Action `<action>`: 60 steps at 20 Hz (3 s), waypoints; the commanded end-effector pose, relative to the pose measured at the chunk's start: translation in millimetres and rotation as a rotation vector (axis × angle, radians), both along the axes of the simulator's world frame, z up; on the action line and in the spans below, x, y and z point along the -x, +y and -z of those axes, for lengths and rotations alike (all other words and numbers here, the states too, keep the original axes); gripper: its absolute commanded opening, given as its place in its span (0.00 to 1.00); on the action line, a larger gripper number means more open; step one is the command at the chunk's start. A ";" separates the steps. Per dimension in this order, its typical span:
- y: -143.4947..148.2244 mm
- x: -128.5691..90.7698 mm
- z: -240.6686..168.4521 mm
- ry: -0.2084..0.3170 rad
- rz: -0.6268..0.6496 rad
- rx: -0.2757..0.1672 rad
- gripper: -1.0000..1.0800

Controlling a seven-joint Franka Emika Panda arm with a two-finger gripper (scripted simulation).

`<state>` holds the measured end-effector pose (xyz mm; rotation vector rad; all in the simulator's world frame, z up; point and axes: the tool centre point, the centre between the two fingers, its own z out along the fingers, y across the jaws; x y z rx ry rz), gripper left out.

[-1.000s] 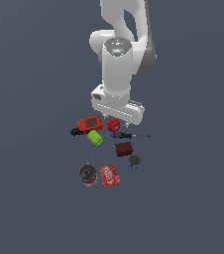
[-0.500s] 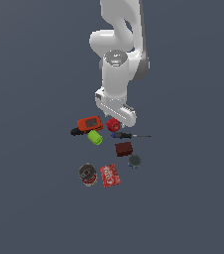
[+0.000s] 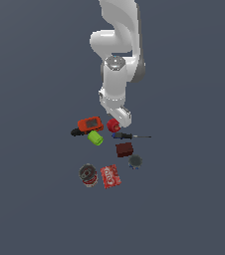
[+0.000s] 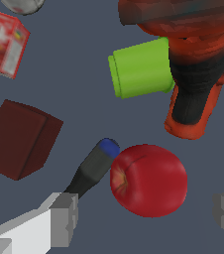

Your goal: Pick up a designated object from a clutter of objects.

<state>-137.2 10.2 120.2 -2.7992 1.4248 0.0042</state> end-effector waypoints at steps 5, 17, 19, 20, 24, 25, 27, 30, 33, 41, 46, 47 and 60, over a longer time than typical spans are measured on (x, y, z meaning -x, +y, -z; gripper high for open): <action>-1.0 15.9 10.7 -0.002 0.080 0.002 0.96; -1.0 20.4 18.4 -0.002 0.099 0.002 0.96; -1.1 20.7 23.2 -0.002 0.099 0.002 0.96; -1.0 20.8 26.3 -0.002 0.099 0.002 0.96; -1.0 21.2 41.9 -0.002 0.101 0.001 0.96; -1.2 21.3 45.9 -0.002 0.101 0.001 0.96; -1.0 21.5 52.7 -0.002 0.101 0.001 0.96; -1.0 21.5 59.8 -0.002 0.102 0.001 0.96; -1.2 21.1 63.3 -0.002 0.103 0.002 0.96; -1.3 20.8 63.7 -0.002 0.103 0.002 0.00; -8.6 24.5 58.4 -0.002 0.122 0.004 0.00; -8.5 24.4 58.2 -0.002 0.122 0.004 0.00; 5.4 5.4 25.0 -0.002 0.120 0.004 0.00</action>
